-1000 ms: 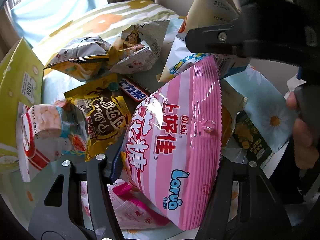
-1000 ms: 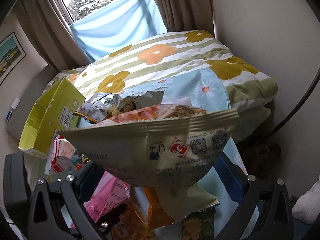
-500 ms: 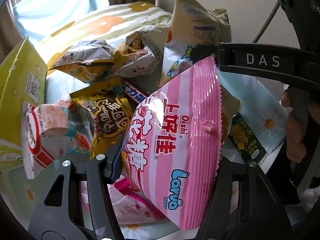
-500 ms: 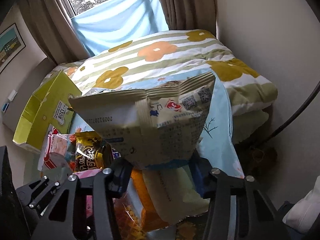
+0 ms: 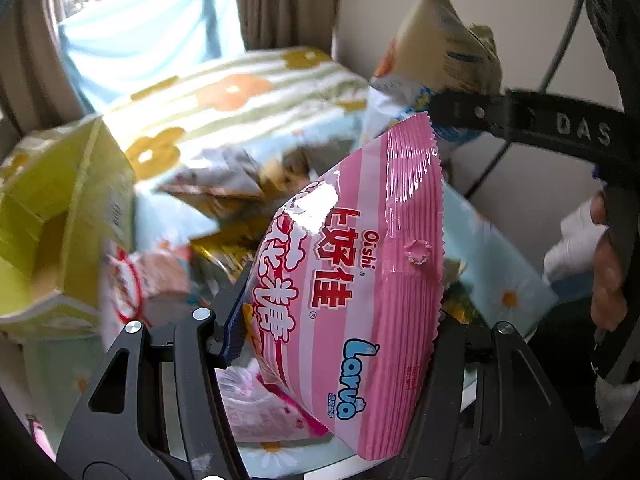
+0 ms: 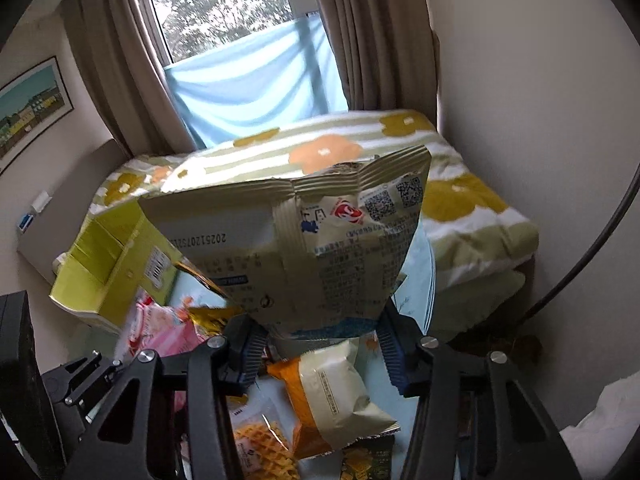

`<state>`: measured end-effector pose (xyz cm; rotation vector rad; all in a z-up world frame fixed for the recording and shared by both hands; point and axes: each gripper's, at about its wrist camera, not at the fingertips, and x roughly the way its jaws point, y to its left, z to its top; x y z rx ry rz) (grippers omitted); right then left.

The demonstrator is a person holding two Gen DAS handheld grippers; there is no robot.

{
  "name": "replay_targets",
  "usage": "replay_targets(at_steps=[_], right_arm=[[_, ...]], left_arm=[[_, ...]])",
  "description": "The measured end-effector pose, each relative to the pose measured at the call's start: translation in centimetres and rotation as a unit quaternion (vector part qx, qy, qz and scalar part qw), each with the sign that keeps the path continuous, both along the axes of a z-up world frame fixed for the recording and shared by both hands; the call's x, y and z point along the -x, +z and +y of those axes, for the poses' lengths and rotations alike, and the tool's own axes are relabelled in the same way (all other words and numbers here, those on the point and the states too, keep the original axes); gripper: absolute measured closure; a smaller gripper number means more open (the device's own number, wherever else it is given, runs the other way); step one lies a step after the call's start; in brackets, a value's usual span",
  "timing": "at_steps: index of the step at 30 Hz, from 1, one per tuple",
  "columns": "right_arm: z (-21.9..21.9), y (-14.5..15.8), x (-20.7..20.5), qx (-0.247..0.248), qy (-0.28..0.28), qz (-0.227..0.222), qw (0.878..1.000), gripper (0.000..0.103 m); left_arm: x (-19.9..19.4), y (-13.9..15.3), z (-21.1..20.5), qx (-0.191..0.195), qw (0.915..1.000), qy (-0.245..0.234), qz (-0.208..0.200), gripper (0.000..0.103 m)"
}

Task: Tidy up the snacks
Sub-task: 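Carry the pink bag and white bread bag over the yellow box with both tools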

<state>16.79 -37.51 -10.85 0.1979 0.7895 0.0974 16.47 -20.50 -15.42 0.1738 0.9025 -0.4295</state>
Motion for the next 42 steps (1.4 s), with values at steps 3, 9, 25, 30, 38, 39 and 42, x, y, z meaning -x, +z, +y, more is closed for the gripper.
replay_targets(at_steps=[3,9,25,30,38,39,42], right_arm=[[0.2,1.9,0.0,0.000,0.007,-0.017,1.000,0.056],[1.6,5.0,-1.0,0.000,0.029,-0.049,0.998,0.056],[18.9,7.9,-7.1,0.007,0.124,-0.078,0.989,0.056],[24.8,6.6,-9.4,0.011,0.137,-0.061,0.989,0.056],[31.4,2.9,-11.8,0.018,0.126,-0.014,0.992,0.056],[31.8,2.5,-12.0,0.019,0.124,-0.006,0.992,0.056],[33.0,1.0,-12.7,0.021,0.115,0.018,0.993,0.056]], left_arm=[[-0.2,2.4,0.5,0.011,0.9996,0.017,-0.021,0.048],[-1.1,6.8,3.6,0.021,0.9957,0.062,-0.064,0.048],[-6.6,12.7,23.2,0.033,0.9777,0.177,-0.108,0.048],[-9.5,11.2,29.3,0.023,0.9779,0.190,-0.084,0.048],[-15.6,6.1,37.0,0.019,0.9817,0.189,-0.019,0.048],[-16.2,5.4,37.4,0.018,0.9818,0.189,-0.012,0.048],[-18.6,3.2,38.4,0.008,0.9836,0.180,0.011,0.048]])
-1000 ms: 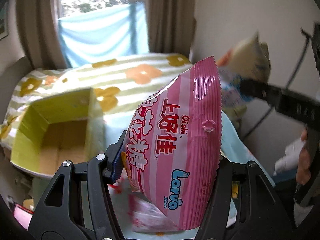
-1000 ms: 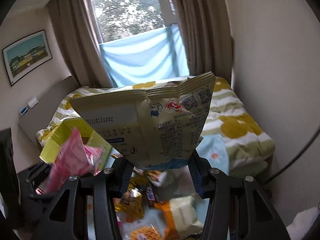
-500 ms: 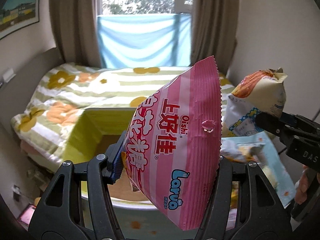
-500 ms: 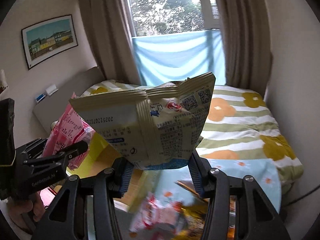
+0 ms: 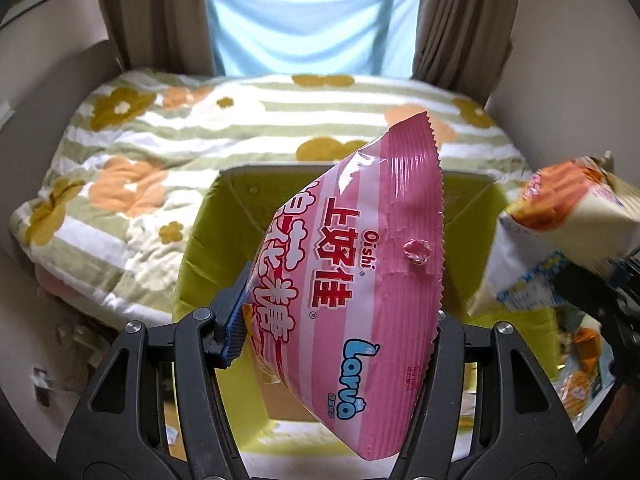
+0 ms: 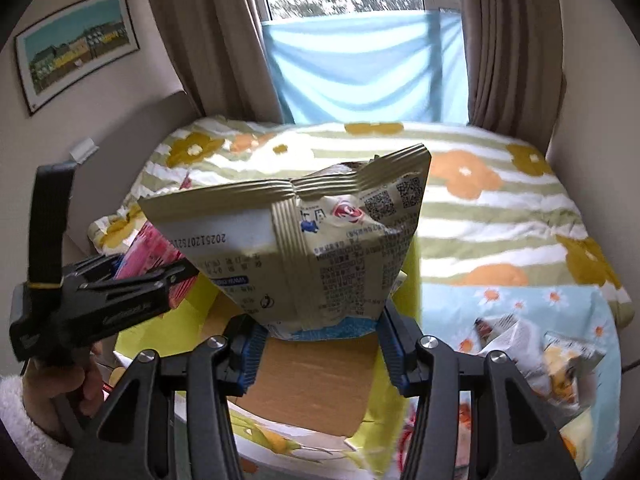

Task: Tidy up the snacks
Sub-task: 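Carry the pink bag and white bread bag over the yellow box with both tools, then open the left tool dropping the pink bag while the right tool drops the bread bag into the box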

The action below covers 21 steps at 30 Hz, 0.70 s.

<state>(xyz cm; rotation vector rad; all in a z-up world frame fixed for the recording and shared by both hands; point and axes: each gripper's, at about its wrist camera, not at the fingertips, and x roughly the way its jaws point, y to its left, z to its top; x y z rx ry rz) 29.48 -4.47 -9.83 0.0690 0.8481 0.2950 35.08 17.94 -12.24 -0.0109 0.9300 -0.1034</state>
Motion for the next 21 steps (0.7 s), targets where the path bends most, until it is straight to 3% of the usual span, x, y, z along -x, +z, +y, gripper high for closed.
replay_targets(at_steps=[5,6,8,9,10,21], right_arm=[[1.4,-2.0,-1.0,0.008,-0.015,0.031,0.999,0.056],[2.0,-2.2,-1.2,0.009,-0.017,0.035,0.999,0.056],[2.1,-2.8,-1.6,0.011,-0.021,0.046,0.999,0.056],[2.4,-3.0,-1.7,0.012,-0.021,0.050,0.998,0.056],[2.5,-3.2,-1.9,0.014,-0.021,0.054,0.998,0.056],[3.2,-4.8,-3.3,0.030,-0.016,0.082,0.996,0.056]], left_arm=[[-3.1,-2.8,1.3,0.007,0.9992,-0.014,0.037,0.047],[-3.5,-3.3,1.5,0.007,0.9990,-0.014,0.042,0.044],[-4.0,-3.7,1.7,0.015,0.9986,-0.018,0.047,0.029],[-4.3,-3.8,2.0,0.018,0.9986,-0.017,0.047,0.008],[-4.3,-3.8,2.0,0.019,0.9987,-0.015,0.045,0.000],[-1.7,-2.2,3.7,0.028,0.9992,-0.007,0.029,0.000]])
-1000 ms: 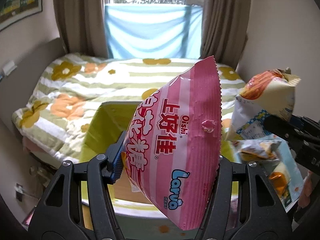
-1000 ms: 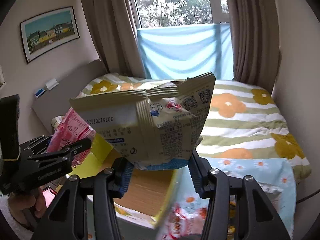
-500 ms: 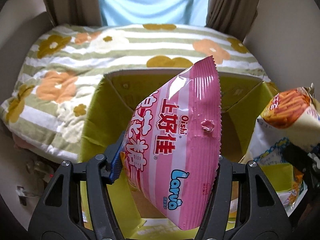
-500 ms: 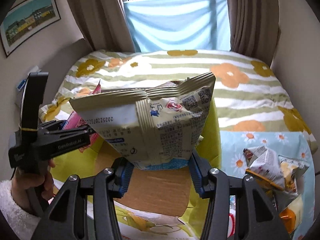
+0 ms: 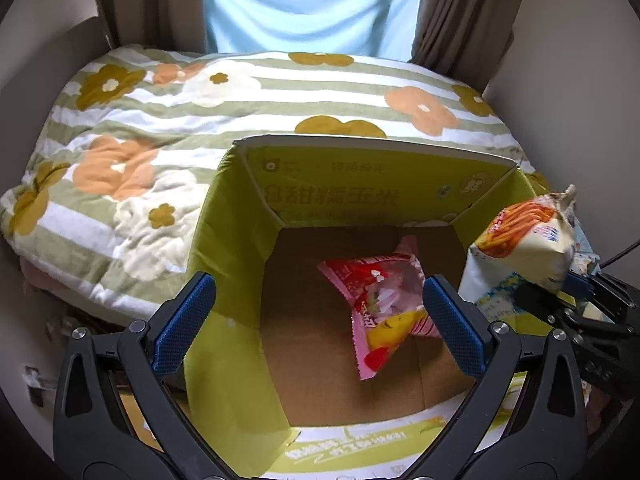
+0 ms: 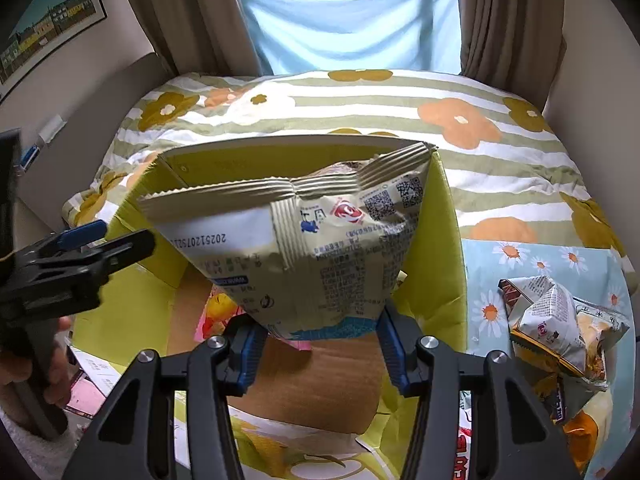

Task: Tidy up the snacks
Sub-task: 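Open the left tool dropping the pink bag while the right tool drops the bread bag into the box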

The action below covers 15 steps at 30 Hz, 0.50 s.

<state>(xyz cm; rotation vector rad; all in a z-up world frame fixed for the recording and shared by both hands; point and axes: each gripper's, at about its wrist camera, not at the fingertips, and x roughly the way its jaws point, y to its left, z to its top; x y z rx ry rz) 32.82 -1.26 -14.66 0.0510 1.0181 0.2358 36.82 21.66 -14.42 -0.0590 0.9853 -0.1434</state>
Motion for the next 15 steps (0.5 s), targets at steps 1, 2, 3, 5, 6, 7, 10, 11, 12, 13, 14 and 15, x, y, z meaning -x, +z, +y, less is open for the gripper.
replay_targets(at_steps=[1,2,3,5,6,7,10,11,12,13,14,15], right_arm=[[0.1,-0.1,-0.1,0.001,0.000,0.003,1.000,0.056],[0.0,-0.1,-0.4,0.000,0.001,0.006,1.000,0.056],[0.1,-0.2,-0.5,0.001,0.001,0.007,1.000,0.056],[0.0,-0.1,-0.9,0.006,0.000,0.007,1.000,0.056],[0.2,-0.1,-0.9,0.008,0.001,0.006,1.000,0.056],[0.3,-0.1,-1.2,0.011,0.003,0.008,1.000,0.055],[0.7,-0.4,-1.7,0.023,-0.001,0.015,1.000,0.044],[0.5,-0.2,-1.7,0.015,-0.012,0.005,1.000,0.025],[0.3,0.0,-1.5,0.001,-0.018,-0.003,1.000,0.012],[0.0,0.3,-1.3,-0.021,-0.024,-0.010,0.999,0.000],[-0.2,0.5,-1.0,-0.038,-0.029,-0.022,0.999,0.000],[-0.3,0.8,-0.7,-0.046,-0.032,-0.032,0.998,0.000]], left_arm=[[0.2,0.0,0.0,-0.004,1.0000,0.002,0.000,0.000],[0.3,0.1,-0.1,-0.008,1.0000,0.004,0.000,0.000],[0.5,0.1,-0.1,-0.012,0.9999,0.004,0.000,0.000],[0.9,0.2,0.0,-0.015,0.9999,0.003,-0.002,0.000],[1.0,0.3,0.0,-0.017,0.9999,0.002,-0.004,0.000],[1.2,0.3,0.1,-0.018,0.9998,0.002,-0.005,0.000],[1.7,0.5,0.2,-0.021,0.9997,0.003,-0.007,0.000],[1.8,0.6,0.2,-0.021,0.9997,0.005,-0.009,0.000],[2.2,0.9,0.2,-0.019,0.9997,0.006,-0.015,0.000],[2.6,1.2,0.3,-0.018,0.9996,0.006,-0.022,0.000],[3.0,1.3,0.4,-0.018,0.9995,0.007,-0.026,0.000],[3.3,1.5,0.5,-0.018,0.9994,0.008,-0.028,0.000]])
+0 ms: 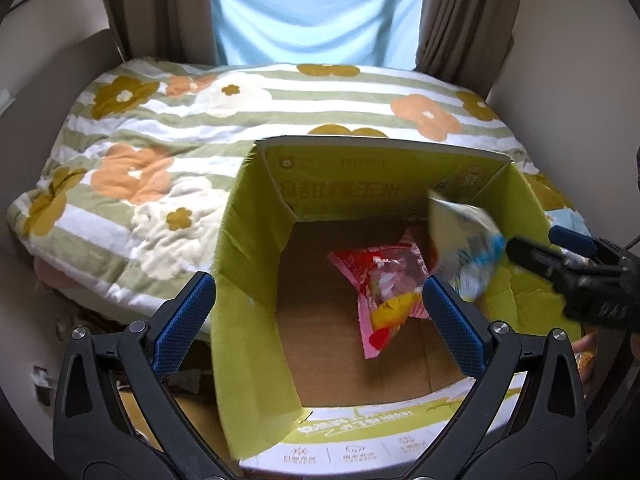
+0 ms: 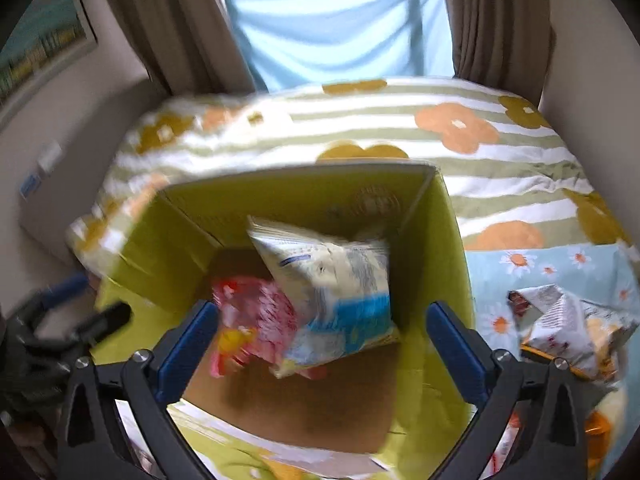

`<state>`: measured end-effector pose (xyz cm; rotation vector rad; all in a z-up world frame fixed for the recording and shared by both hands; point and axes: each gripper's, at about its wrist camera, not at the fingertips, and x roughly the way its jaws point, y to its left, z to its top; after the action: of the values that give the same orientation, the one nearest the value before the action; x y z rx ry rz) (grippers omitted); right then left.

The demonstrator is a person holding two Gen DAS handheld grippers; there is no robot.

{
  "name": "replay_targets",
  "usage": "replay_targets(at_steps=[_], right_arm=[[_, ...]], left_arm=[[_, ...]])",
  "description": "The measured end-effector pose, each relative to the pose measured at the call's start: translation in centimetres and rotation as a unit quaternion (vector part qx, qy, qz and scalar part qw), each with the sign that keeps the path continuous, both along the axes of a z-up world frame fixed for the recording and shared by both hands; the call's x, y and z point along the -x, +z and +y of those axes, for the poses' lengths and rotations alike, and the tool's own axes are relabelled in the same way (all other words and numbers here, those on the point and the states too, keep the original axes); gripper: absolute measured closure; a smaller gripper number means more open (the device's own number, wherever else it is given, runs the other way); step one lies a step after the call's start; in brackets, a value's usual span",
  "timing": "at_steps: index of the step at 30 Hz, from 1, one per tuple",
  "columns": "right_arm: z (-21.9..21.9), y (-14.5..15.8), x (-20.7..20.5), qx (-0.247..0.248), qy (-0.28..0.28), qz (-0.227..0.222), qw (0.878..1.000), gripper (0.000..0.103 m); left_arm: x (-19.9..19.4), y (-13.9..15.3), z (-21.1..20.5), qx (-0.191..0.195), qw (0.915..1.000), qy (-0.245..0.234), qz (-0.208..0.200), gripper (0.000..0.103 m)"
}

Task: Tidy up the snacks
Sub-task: 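Open the left tool dropping the pink bag while the right tool drops the bread bag into the box, then move both tools back over the snack pile on the table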

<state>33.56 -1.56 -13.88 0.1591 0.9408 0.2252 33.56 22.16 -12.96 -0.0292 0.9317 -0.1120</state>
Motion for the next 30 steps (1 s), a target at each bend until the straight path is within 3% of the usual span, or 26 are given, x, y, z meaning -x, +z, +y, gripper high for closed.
replay_targets(at_steps=[6,16,24,30], right_arm=[[0.9,0.0,1.3,0.049,0.014,-0.006,0.999,0.000],[-0.8,2.5,4.3,0.029,-0.005,-0.001,1.000,0.000],[-4.7,4.9,8.2,0.040,-0.042,-0.012,0.998,0.000],[-10.1,5.6,11.0,0.022,-0.109,-0.011,0.994,0.000]], left_arm=[[1.2,0.0,0.2,0.008,1.0000,0.002,0.002,0.000],[4.0,2.3,-1.2,0.023,0.9996,-0.012,-0.015,0.000],[6.0,4.1,-5.8,0.059,0.9960,-0.061,-0.028,0.000],[7.9,4.9,-10.9,0.059,0.9916,-0.110,-0.034,0.000]])
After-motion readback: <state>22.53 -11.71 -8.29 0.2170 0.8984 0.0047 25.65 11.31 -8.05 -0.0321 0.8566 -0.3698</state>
